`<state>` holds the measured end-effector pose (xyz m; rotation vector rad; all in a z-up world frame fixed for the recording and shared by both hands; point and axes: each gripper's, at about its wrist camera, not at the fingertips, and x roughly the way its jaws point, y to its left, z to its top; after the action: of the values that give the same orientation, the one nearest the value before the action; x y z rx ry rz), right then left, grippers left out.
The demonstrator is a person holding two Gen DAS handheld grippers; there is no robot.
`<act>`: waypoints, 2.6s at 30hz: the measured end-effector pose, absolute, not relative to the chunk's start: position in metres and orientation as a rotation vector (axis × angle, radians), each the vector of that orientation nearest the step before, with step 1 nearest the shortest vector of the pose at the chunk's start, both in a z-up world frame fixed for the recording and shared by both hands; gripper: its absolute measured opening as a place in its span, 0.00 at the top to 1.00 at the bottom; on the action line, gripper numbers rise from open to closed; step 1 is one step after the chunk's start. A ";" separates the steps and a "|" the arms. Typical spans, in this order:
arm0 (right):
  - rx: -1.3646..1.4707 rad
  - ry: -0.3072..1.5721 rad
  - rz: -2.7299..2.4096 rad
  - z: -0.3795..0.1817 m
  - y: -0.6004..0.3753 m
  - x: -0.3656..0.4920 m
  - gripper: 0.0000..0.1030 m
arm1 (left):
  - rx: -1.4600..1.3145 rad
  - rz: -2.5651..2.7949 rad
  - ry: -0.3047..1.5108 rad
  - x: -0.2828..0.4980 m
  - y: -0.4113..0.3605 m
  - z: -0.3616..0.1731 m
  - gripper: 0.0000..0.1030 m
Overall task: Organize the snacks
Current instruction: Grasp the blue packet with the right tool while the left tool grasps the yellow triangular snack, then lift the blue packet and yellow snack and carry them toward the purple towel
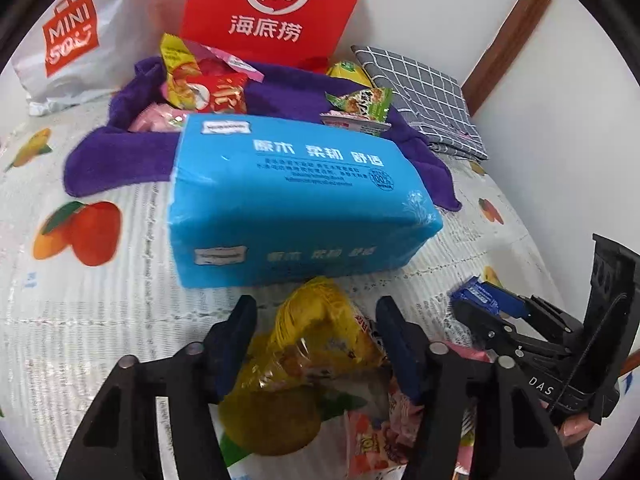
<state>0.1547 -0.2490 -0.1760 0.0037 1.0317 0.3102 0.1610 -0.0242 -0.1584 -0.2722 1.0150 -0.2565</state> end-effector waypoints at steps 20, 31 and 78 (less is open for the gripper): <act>-0.110 1.049 0.349 -0.180 -0.229 0.153 0.23 | -0.311 -0.149 0.981 0.125 0.040 -0.152 0.61; -0.105 1.067 0.251 -0.178 -0.240 0.145 0.26 | -0.242 -0.160 0.942 0.122 0.026 -0.162 0.47; 0.001 0.813 0.272 -0.024 -0.202 0.136 0.53 | -0.199 -0.238 0.849 0.130 0.012 -0.035 0.58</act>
<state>0.1358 -0.2022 -0.0243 0.0007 0.8127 0.2720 0.1302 0.0119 -0.0349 -0.1988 0.8494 -0.2381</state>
